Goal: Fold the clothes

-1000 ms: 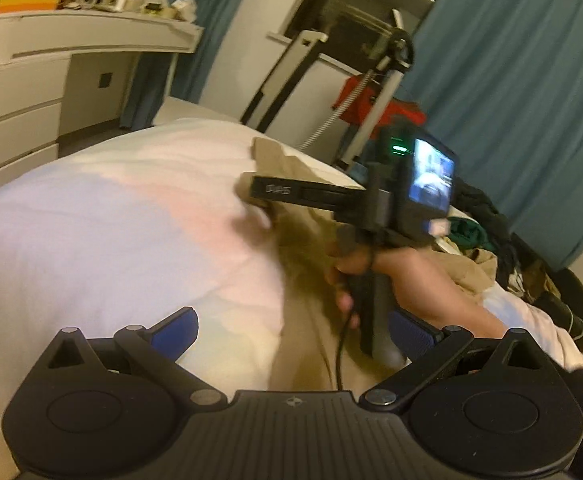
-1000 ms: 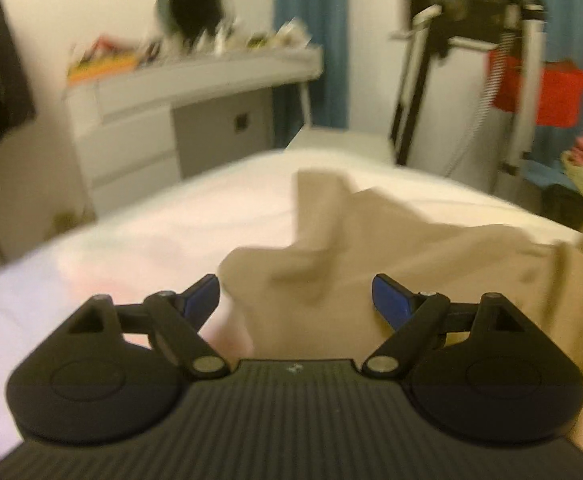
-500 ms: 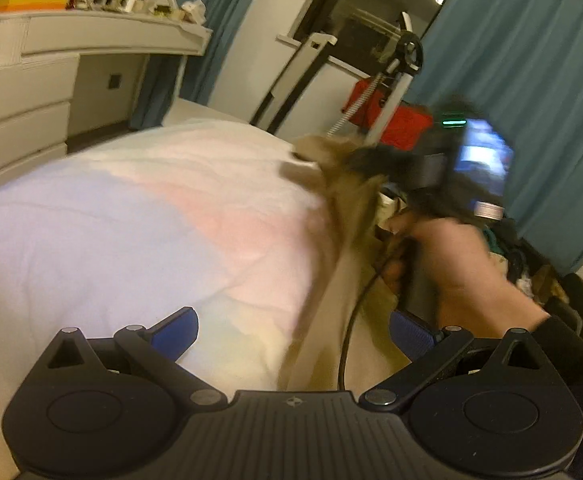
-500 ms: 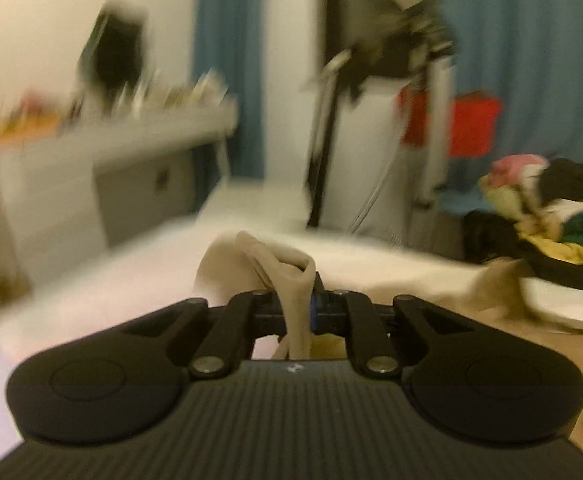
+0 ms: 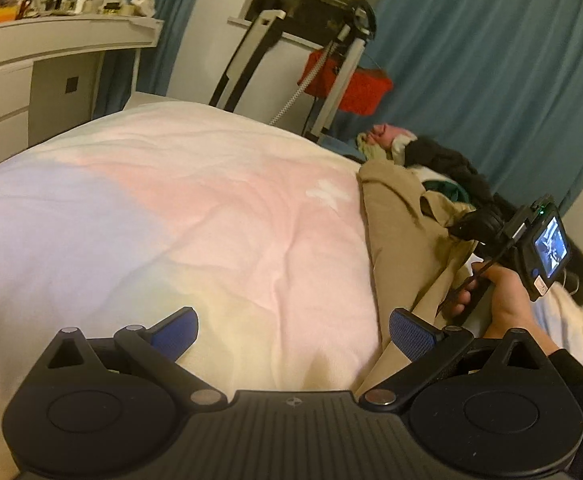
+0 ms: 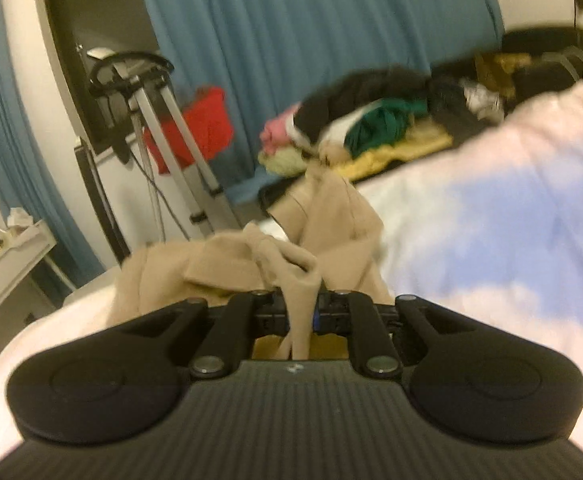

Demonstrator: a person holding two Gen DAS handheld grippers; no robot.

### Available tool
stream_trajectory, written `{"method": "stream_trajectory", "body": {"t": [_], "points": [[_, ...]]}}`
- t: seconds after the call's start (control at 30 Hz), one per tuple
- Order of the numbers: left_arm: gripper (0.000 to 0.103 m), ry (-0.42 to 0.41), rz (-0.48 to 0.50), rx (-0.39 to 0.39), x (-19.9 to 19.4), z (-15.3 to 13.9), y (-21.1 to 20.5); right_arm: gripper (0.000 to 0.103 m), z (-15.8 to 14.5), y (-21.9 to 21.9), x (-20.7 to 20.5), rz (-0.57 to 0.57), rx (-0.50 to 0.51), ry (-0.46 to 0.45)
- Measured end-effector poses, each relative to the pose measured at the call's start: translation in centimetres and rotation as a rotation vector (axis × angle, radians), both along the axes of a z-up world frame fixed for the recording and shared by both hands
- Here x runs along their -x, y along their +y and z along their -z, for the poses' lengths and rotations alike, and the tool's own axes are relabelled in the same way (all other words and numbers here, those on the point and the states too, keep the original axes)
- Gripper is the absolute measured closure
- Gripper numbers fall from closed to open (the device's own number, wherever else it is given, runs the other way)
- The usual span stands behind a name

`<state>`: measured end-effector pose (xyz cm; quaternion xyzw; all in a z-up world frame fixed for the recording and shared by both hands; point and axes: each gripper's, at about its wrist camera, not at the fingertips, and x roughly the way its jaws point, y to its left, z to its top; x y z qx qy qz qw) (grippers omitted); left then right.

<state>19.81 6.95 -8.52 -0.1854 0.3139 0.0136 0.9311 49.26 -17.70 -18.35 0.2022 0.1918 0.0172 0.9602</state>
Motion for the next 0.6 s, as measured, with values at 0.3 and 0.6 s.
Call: {"method": "stream_trajectory", "body": {"t": [0.3, 0.6], "points": [[0.000, 0.019, 0.078, -0.020, -0.8, 0.7, -2.2, 0.014, -1.3, 0.0, 3.7, -0.047, 0.049, 0.013], [0.000, -0.025, 0.148, -0.027, 1.8, -1.4, -3.1, 0.014, -6.8, 0.6, 16.8, -0.091, 0.112, -0.062]]}}
